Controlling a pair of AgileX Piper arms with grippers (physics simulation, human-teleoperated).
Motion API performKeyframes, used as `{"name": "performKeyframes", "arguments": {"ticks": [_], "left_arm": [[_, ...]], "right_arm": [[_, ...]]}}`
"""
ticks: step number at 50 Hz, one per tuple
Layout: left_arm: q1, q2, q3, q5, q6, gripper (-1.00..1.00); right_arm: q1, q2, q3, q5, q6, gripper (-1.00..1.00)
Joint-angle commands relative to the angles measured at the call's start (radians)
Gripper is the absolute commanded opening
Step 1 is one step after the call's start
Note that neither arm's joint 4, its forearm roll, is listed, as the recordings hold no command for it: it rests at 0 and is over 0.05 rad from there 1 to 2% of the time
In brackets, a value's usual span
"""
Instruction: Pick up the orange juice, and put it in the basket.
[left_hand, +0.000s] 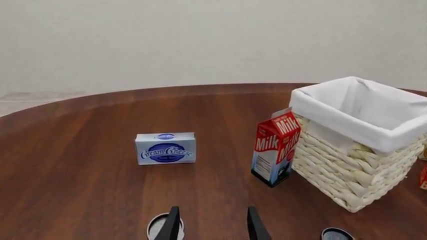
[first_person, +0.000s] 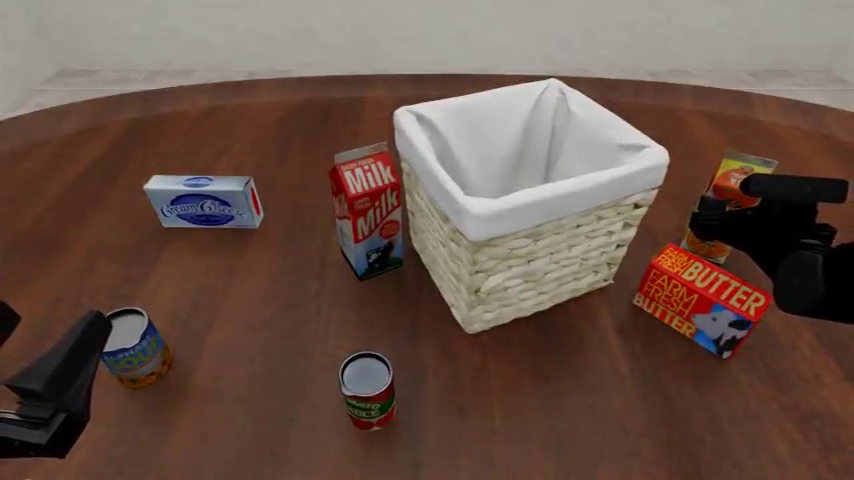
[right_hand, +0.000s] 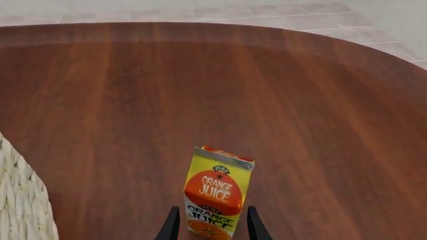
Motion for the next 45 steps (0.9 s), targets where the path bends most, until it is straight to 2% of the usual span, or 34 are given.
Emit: {"name": "performKeyframes", "arguments": {"ticks": [1, 22, 45], "left_arm": [[-0.003, 0.004, 0.001, -0.003, 0.003, 1.0], [-0.005, 0.004, 0.003, -0.006, 0.006, 1.0], [-0.008, 0.008, 0.002, -0.007, 0.005, 1.0]], "right_arm": [[-0.01, 0.024, -0.021, 0.008, 0.003, 1.0], [0.011, 0.095, -0.063, 0.018, 0.041, 1.0], [0.011, 0.136, -0.1, 0.028, 0.042, 1.0]]}}
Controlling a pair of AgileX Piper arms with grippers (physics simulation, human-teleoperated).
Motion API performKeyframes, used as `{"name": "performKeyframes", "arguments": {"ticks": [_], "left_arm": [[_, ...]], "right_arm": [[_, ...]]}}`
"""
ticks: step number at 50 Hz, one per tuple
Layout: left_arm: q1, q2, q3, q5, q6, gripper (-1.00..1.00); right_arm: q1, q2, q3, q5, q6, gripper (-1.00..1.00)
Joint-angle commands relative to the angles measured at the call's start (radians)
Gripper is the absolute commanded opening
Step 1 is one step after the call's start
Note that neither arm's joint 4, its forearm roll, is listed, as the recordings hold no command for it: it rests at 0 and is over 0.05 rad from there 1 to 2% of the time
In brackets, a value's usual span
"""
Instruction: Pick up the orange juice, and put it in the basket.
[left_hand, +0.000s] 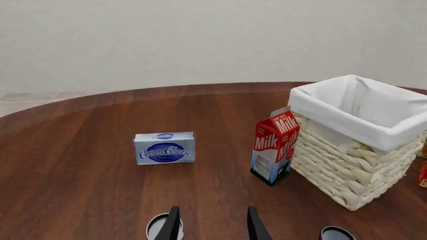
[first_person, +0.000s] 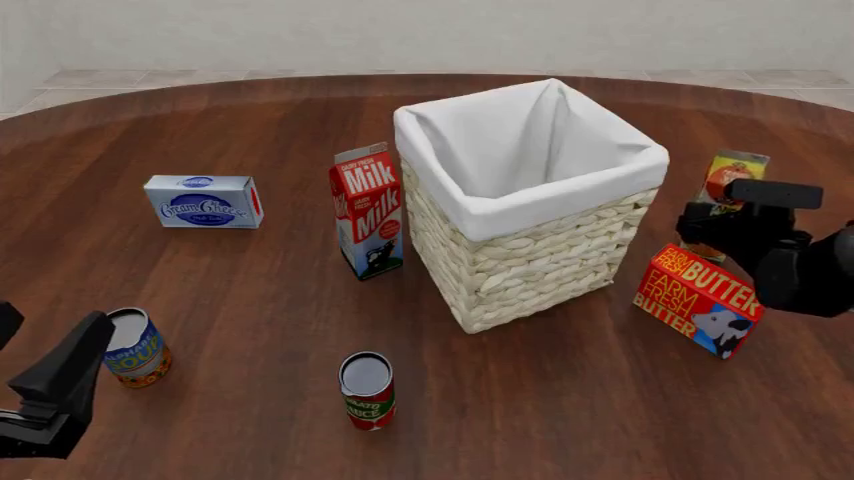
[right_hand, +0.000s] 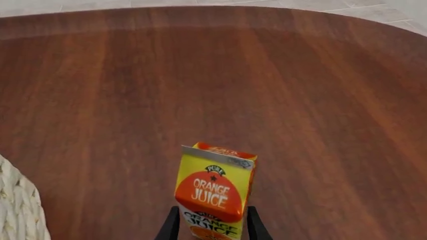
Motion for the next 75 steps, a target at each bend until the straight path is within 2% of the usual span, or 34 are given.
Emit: {"name": "performKeyframes", "arguments": {"ticks": [1, 17, 18, 33, 45, 53, 60, 61, 62, 63, 66, 67, 68, 69, 71, 73, 74, 75], "left_arm": [[-0.001, 0.0, -0.003, 0.003, -0.001, 1.0], [-0.001, -0.005, 0.0, 0.005, 0.0, 1.0], [-0.002, -0.006, -0.001, 0.006, 0.0, 1.0], [-0.002, -0.004, -0.001, 0.004, -0.001, 1.0], [-0.003, -0.007, -0.002, 0.007, 0.001, 1.0], [-0.004, -0.013, -0.001, 0.012, 0.0, 1.0], [-0.004, -0.015, -0.003, 0.015, 0.001, 1.0], [-0.004, -0.018, -0.001, 0.017, 0.001, 1.0], [-0.005, -0.016, -0.001, 0.014, 0.001, 1.0], [-0.005, -0.016, -0.001, 0.014, 0.001, 1.0], [-0.006, -0.019, -0.004, 0.02, 0.002, 1.0], [-0.005, -0.02, -0.003, 0.019, 0.001, 1.0], [-0.005, -0.02, -0.003, 0.019, 0.001, 1.0], [-0.005, -0.018, -0.004, 0.018, 0.002, 1.0], [-0.006, -0.017, -0.003, 0.017, 0.001, 1.0], [-0.006, -0.017, -0.003, 0.017, 0.001, 1.0], [-0.009, -0.016, -0.004, 0.015, 0.001, 1.0], [-0.009, -0.016, -0.004, 0.015, 0.001, 1.0]], "right_arm": [[-0.001, 0.025, -0.015, 0.005, 0.003, 1.0], [0.021, 0.044, -0.028, 0.011, 0.018, 1.0], [0.024, 0.046, -0.028, 0.008, 0.021, -1.0], [0.017, 0.042, -0.009, -0.014, 0.008, -1.0], [0.014, -0.084, 0.044, -0.021, -0.032, -1.0], [0.022, -0.24, 0.057, 0.043, -0.009, -1.0], [0.037, -0.315, 0.059, 0.085, 0.005, -1.0], [0.043, -0.327, 0.055, 0.095, 0.013, -1.0], [0.055, -0.333, 0.047, 0.111, 0.074, -1.0], [0.059, -0.338, 0.042, 0.124, 0.089, -1.0], [0.062, -0.372, 0.041, 0.142, 0.056, -1.0], [0.077, -0.392, 0.034, 0.168, 0.115, -1.0], [0.077, -0.392, 0.034, 0.169, 0.115, -1.0], [0.089, -0.406, 0.029, 0.186, 0.141, -1.0], [0.091, -0.44, 0.022, 0.211, 0.09, -1.0], [0.091, -0.44, 0.022, 0.211, 0.09, -1.0], [0.091, -0.472, 0.005, 0.254, 0.093, -1.0], [0.091, -0.472, 0.004, 0.255, 0.093, -1.0]]}}
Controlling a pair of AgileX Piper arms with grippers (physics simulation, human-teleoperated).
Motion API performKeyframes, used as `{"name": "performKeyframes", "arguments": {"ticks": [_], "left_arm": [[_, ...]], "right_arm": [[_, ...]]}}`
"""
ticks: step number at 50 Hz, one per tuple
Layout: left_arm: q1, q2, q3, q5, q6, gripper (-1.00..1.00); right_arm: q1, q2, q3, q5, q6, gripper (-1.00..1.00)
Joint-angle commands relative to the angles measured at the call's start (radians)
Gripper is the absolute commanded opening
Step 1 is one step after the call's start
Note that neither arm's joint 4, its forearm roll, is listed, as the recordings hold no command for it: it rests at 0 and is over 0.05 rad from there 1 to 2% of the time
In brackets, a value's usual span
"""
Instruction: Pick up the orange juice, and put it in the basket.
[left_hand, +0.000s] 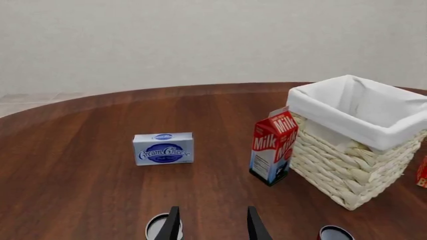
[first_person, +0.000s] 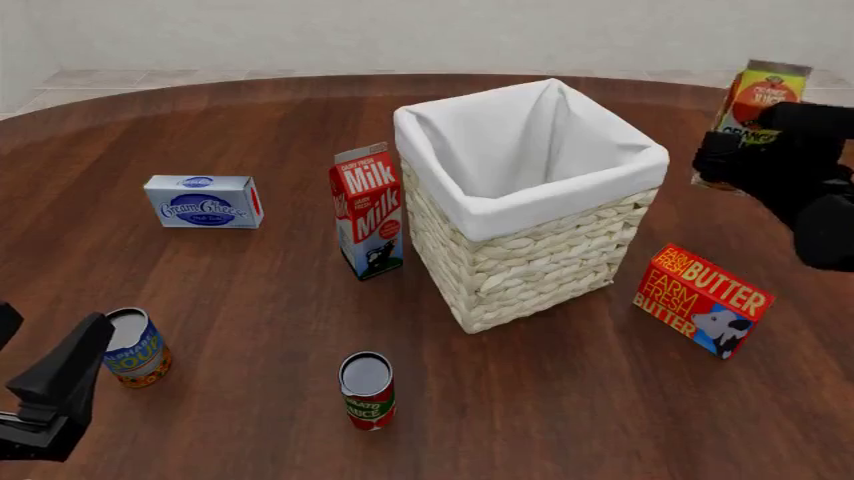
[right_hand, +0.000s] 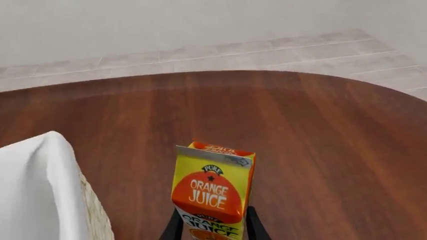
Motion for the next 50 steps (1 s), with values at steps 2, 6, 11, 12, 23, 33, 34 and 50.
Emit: {"name": "performKeyframes", "arguments": {"ticks": [2, 6, 11, 12, 23, 33, 34, 50], "left_arm": [[-0.01, 0.0, -0.005, 0.001, 0.001, 1.0], [-0.011, 0.001, -0.003, -0.005, 0.001, 1.0], [-0.012, -0.017, -0.011, 0.017, -0.002, 1.0], [-0.012, -0.018, -0.011, 0.018, -0.002, 1.0], [-0.006, -0.021, -0.019, 0.029, -0.007, 1.0], [-0.007, -0.023, -0.027, 0.037, -0.013, 1.0], [-0.007, -0.023, -0.024, 0.034, -0.014, 1.0], [-0.006, -0.026, -0.031, 0.047, -0.019, 1.0]], "right_arm": [[0.034, -0.162, -0.061, 0.162, 0.026, -1.0], [0.049, -0.193, -0.082, 0.21, 0.019, -1.0], [0.089, -0.256, -0.125, 0.318, 0.055, -1.0], [0.089, -0.256, -0.125, 0.318, 0.055, -1.0], [0.154, -0.39, -0.306, 0.608, 0.012, -1.0], [0.215, -0.432, -0.459, 0.817, 0.033, -1.0], [0.226, -0.435, -0.485, 0.845, 0.047, -1.0], [0.359, -0.306, -0.693, 1.06, -0.013, -1.0]]}}
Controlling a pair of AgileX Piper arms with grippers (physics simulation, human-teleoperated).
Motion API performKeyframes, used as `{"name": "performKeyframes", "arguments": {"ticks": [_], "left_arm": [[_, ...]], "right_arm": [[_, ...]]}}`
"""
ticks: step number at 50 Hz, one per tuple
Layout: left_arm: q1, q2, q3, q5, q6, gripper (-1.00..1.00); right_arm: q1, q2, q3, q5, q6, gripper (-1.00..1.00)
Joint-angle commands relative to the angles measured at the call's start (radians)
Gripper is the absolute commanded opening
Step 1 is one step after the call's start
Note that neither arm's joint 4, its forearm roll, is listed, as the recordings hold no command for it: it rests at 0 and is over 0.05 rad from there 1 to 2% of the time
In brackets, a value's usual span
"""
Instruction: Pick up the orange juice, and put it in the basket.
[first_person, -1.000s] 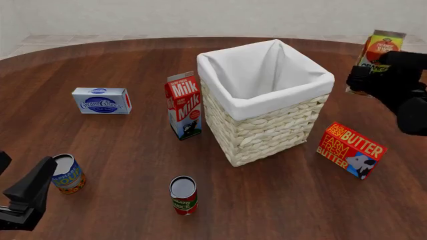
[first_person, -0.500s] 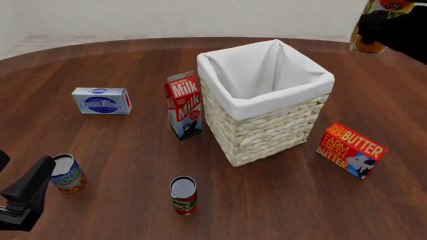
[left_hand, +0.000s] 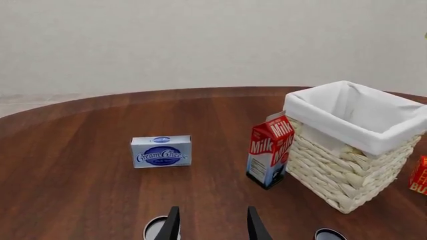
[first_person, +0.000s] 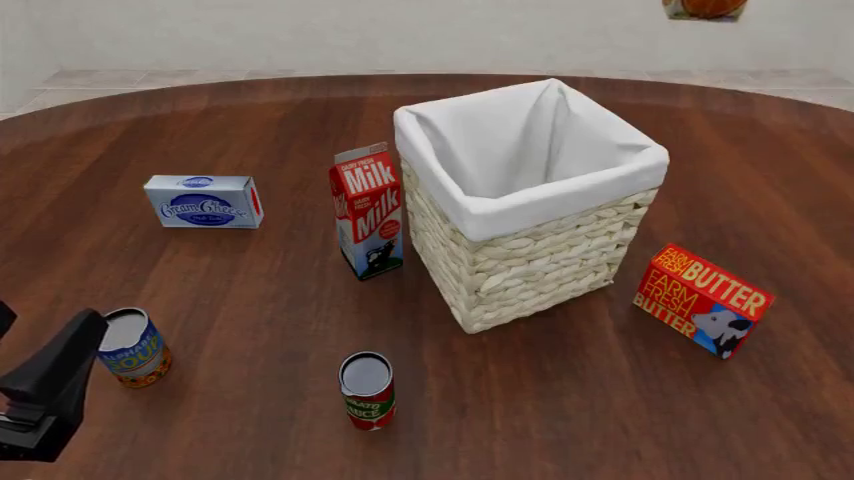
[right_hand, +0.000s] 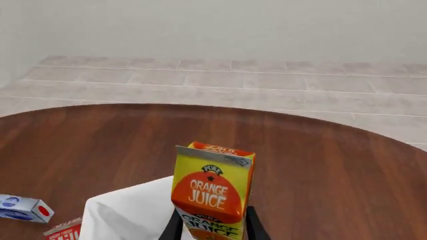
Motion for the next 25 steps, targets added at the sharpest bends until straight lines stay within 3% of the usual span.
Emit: {"name": "performKeyframes", "arguments": {"ticks": [1, 4, 15, 25], "left_arm": [[0.0, -0.002, -0.006, 0.008, -0.003, 1.0], [0.001, -0.002, -0.006, 0.008, -0.004, 1.0], [0.006, -0.003, 0.001, 0.003, -0.002, 1.0], [0.004, -0.003, 0.001, 0.008, 0.0, 1.0]], "right_arm": [[0.074, 0.047, -0.118, 0.131, -0.017, -1.0], [0.118, 0.067, -0.093, 0.126, -0.036, -1.0], [0.241, 0.054, 0.052, 0.043, -0.018, -1.0], [0.277, 0.07, 0.115, 0.015, -0.009, -1.0]]}}
